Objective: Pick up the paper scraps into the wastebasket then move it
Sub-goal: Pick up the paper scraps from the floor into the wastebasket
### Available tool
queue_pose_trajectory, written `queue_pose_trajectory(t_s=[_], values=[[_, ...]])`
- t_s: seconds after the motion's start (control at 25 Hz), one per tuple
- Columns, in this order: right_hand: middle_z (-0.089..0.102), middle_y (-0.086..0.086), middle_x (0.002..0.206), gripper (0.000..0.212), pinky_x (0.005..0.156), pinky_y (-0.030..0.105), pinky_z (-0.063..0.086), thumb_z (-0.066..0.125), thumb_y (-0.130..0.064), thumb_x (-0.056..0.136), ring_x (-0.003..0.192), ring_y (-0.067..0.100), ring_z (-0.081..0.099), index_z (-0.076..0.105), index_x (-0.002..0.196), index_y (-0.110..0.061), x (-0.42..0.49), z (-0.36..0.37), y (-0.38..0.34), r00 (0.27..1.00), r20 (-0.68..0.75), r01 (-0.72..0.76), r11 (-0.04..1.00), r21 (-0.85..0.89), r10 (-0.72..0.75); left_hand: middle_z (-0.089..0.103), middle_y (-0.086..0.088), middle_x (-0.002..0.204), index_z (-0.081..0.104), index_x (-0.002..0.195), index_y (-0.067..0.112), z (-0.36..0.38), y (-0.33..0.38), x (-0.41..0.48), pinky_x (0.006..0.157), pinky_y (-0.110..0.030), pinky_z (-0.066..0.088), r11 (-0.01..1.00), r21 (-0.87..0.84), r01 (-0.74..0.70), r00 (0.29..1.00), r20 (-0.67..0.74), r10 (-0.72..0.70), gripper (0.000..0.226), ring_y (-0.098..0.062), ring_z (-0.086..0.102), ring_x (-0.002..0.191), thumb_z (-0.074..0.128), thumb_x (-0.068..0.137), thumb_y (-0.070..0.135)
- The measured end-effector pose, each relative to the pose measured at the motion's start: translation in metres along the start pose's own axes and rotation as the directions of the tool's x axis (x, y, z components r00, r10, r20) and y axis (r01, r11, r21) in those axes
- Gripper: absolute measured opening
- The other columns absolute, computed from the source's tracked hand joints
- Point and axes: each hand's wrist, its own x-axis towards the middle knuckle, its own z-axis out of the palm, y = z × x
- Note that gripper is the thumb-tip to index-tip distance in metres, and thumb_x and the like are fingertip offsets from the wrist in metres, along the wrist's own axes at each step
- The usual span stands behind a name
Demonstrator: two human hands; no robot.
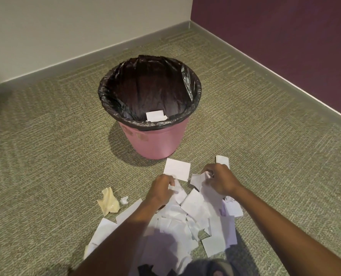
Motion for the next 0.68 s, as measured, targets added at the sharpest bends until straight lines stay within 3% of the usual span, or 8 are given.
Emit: queue_pose_trajectory(t_s=[0.16,0.24,0.4,0.48,0.56,0.68], values=[[0.046,-0.004,0.064,0.019,0.061,0.032,0.038,0.076,-0.006,0.078,0.066,0.020,0.048,0.060,0.079,-0.017,-0.008,-0.023,-0.010,0.996,-0.079,0.037,0.999,0.032,-0.035,0.068,-0.003,0.083,0.073,0.076,0.010,-0.015,0.010,-0.003,0.060,-0.026,0.044,1.000,-0.012,-0.011,0.996,-0.090,0.010,0.007,-0.018,0.059,0.076,0.079,0.075,0.007],[0.056,-0.002,0.070,0.012,0.064,0.033,0.044,0.076,-0.007,0.079,0.071,0.023,0.055,0.066,0.086,-0.010,-0.012,-0.035,-0.019,0.992,-0.119,0.044,0.998,0.046,-0.038,0.070,-0.001,0.079,0.075,0.075,0.011,-0.029,0.015,-0.006,0.058,-0.026,0.043,0.999,-0.020,-0.029,0.994,-0.109,0.026,0.006,-0.016,0.060,0.072,0.079,0.075,0.007],[0.065,-0.001,0.089,0.014,0.055,0.027,0.048,0.075,-0.009,0.083,0.076,0.012,0.058,0.068,0.096,-0.011,-0.025,-0.065,-0.045,0.987,-0.162,0.039,0.991,0.131,-0.018,0.070,0.000,0.067,0.075,0.064,0.013,-0.065,0.030,-0.017,0.051,-0.026,0.038,0.993,-0.062,-0.103,0.986,-0.136,0.094,0.014,-0.009,0.053,0.058,0.075,0.074,0.002],[0.064,-0.003,0.087,0.014,0.049,0.020,0.045,0.075,-0.011,0.083,0.073,0.011,0.058,0.068,0.095,-0.014,-0.037,-0.088,-0.061,0.979,-0.197,0.082,0.984,0.160,-0.050,0.070,0.001,0.071,0.075,0.067,0.016,-0.085,0.042,-0.027,0.050,-0.027,0.040,0.989,-0.057,-0.137,0.981,-0.143,0.128,0.017,-0.010,0.054,0.059,0.074,0.075,0.001],[0.065,-0.006,0.084,0.013,0.047,0.015,0.046,0.076,-0.013,0.082,0.071,0.009,0.061,0.068,0.091,-0.020,-0.052,-0.117,-0.082,0.962,-0.259,0.147,0.967,0.208,-0.090,0.069,0.001,0.075,0.074,0.070,0.017,-0.110,0.060,-0.040,0.055,-0.036,0.049,0.983,-0.008,-0.186,0.969,-0.166,0.182,0.020,-0.018,0.060,0.067,0.071,0.078,-0.001],[0.074,-0.003,0.083,0.014,0.055,0.027,0.058,0.078,-0.014,0.080,0.072,0.011,0.071,0.070,0.088,-0.023,-0.069,-0.161,-0.117,0.920,-0.379,0.245,0.900,0.359,-0.099,0.067,0.004,0.080,0.073,0.076,0.017,-0.158,0.089,-0.061,0.065,-0.036,0.054,0.957,0.065,-0.283,0.904,-0.316,0.289,0.019,-0.013,0.061,0.073,0.070,0.079,-0.002]])
